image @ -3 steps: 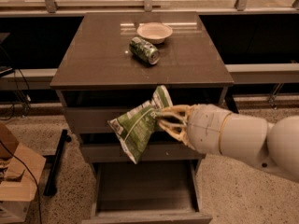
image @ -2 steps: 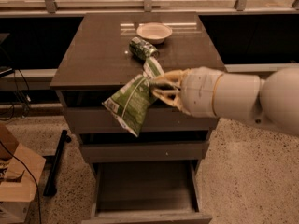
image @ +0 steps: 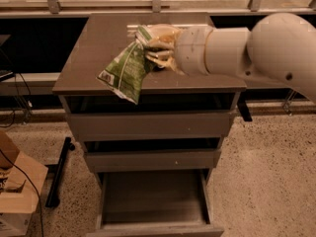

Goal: Pick green jalapeno chip bag from bottom drawer and place on counter

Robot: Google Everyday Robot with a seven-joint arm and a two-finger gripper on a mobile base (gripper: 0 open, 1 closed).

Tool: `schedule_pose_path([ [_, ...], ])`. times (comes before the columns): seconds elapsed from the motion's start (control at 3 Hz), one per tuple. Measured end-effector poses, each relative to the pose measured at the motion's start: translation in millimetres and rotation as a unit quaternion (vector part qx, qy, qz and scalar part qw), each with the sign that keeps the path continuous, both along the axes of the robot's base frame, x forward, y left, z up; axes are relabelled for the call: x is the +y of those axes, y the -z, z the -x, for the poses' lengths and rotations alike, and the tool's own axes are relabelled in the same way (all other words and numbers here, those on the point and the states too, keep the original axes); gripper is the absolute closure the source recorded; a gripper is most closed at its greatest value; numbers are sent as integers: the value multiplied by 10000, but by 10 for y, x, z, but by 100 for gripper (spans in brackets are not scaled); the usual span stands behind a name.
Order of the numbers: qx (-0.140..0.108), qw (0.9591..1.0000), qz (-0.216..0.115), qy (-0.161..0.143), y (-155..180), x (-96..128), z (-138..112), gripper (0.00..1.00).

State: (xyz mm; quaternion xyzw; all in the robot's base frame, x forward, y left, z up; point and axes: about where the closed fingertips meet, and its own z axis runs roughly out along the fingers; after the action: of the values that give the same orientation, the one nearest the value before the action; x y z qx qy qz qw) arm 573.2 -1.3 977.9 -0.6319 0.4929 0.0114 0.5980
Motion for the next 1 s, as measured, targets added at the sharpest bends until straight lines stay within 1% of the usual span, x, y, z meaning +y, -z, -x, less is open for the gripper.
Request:
schedule_pose_path([
  [0.33, 43, 9999, -128, -60, -119, 197, -340, 100],
  [1.0, 379, 9987, -333, 17, 87, 513, -950, 100],
])
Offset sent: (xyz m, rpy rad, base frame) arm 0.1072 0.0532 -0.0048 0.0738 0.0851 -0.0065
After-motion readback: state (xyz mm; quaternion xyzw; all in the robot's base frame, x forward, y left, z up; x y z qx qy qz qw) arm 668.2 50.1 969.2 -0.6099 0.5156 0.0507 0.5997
